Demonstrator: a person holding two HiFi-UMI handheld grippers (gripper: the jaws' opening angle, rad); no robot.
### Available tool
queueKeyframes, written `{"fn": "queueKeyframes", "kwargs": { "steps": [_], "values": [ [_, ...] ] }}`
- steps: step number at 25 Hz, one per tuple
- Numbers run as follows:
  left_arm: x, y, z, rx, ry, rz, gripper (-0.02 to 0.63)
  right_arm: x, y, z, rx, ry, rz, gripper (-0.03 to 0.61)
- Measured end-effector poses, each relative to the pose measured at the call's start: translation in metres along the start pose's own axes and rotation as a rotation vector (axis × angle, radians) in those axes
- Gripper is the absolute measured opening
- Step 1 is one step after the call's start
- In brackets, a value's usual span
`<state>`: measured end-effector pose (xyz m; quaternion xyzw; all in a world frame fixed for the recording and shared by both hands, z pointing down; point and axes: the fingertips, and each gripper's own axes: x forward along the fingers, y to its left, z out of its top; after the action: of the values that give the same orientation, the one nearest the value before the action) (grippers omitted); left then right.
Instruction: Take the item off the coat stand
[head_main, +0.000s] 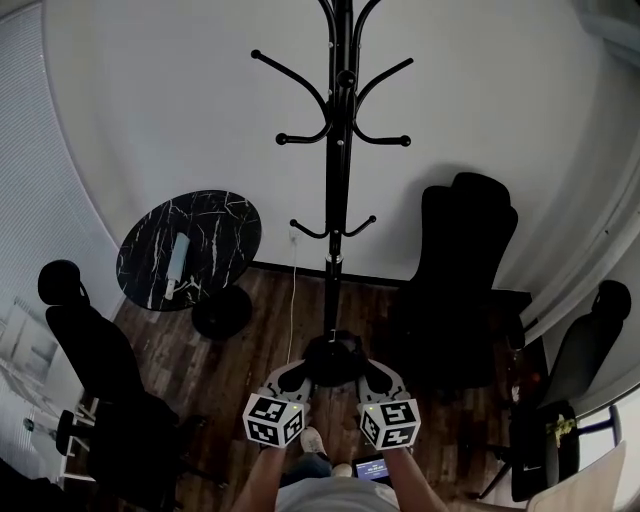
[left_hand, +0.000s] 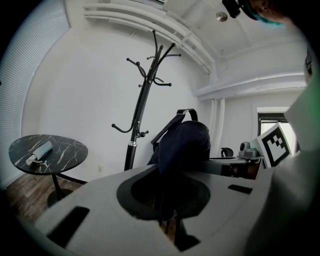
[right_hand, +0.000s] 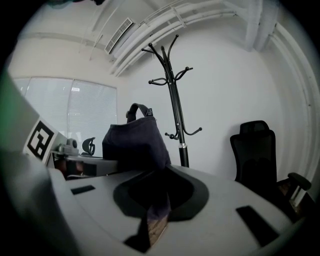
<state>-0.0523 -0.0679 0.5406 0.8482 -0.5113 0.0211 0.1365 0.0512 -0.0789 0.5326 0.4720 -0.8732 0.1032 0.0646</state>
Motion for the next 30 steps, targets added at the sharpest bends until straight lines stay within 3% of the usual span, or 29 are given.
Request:
{"fn": "queueKeyframes", "kwargs": {
  "steps": [30],
  "values": [
    [-0.0053,0.0031,-0.0036,-0.012,0.009,0.006,0.029,0.0012,0.0045,-0.0038,-0.02,0.014,0.022,0.034]
  ]
}}
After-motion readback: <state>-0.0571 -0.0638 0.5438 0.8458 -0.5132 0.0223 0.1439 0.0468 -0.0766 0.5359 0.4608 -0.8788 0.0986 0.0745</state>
